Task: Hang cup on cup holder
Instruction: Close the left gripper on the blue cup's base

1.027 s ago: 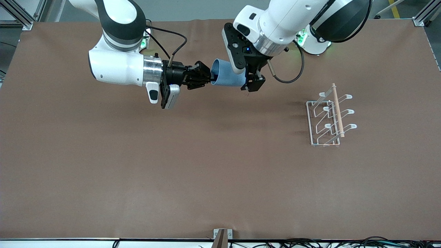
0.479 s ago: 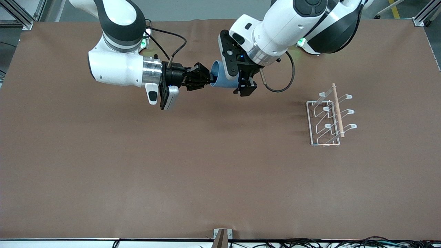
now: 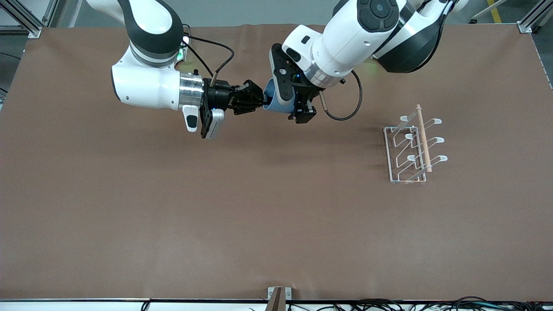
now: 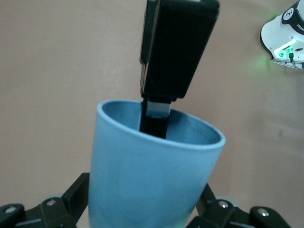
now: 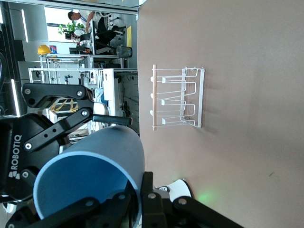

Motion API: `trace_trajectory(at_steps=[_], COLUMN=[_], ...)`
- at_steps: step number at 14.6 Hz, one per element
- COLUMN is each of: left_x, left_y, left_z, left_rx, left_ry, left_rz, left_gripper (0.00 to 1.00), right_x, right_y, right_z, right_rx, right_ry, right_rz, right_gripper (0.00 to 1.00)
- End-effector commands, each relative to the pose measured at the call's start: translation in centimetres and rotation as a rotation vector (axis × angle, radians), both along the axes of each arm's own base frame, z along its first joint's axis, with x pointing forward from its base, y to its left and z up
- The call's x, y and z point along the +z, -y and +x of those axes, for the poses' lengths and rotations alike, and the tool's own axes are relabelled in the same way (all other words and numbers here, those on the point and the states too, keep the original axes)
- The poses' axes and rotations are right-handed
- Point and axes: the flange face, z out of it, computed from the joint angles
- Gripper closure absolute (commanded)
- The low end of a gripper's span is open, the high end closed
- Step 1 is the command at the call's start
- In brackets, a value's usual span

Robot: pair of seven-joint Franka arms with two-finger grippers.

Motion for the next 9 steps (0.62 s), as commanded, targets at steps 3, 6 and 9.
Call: trace_trajectory(at_steps=[3,6,9], left_x=[-0.06,0.01,0.08], left_y=[0.5,0.53,0.3], left_z=[0.15,0.05,0.26], left_rx=[-0.025,-0.029,-0.026], left_ry=[0.026,0.029,0.032], left_rz=[-0.02,-0.018,-0.016], left_gripper=[0.31,0.34,0.33], right_x=[0.35,0.35,0.51], right_y=[-0.32,-0.22,0.17], right_z=[-0.77,-0.73,-0.5], right_rx=[0.011,0.01,0.0], right_ry=[0.007,-0.002,-0.003], right_rz=[0.02,0.02,0.02], right_gripper=[0.91,0.59,0.0])
